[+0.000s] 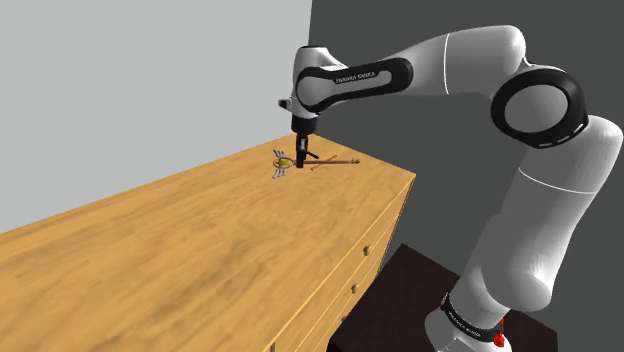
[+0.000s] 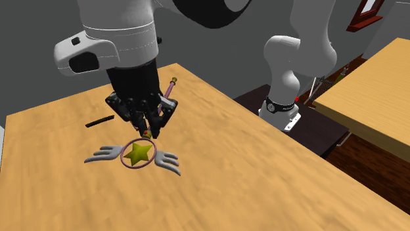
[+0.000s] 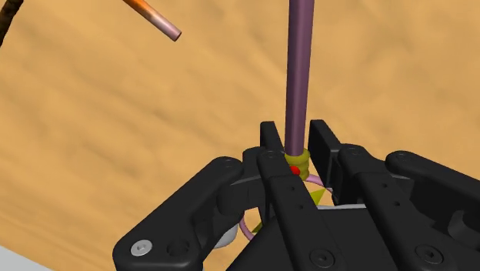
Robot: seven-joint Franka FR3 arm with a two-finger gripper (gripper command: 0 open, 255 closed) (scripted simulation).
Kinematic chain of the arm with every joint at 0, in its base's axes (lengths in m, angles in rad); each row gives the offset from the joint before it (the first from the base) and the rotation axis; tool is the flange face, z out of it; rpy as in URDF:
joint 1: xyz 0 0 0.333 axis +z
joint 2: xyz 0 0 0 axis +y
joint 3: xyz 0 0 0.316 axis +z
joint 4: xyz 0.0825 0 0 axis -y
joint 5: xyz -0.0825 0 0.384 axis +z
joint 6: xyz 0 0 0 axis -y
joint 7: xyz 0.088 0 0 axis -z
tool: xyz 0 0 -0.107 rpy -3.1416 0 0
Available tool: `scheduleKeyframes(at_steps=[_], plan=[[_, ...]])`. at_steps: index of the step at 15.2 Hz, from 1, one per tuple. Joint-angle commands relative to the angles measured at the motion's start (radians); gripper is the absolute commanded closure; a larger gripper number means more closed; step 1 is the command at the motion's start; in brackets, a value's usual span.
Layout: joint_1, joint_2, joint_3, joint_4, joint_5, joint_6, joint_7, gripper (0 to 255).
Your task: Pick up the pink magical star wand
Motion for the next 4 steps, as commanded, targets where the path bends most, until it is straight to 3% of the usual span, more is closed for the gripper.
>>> scheduleKeyframes(at_steps=[1, 4], plan=[[-0.001, -0.007, -0.001, 0.019, 0.0, -0.026, -0.002, 255], [-0.001, -0.009, -0.001, 0.032, 0.0, -0.041, -0.002, 255]])
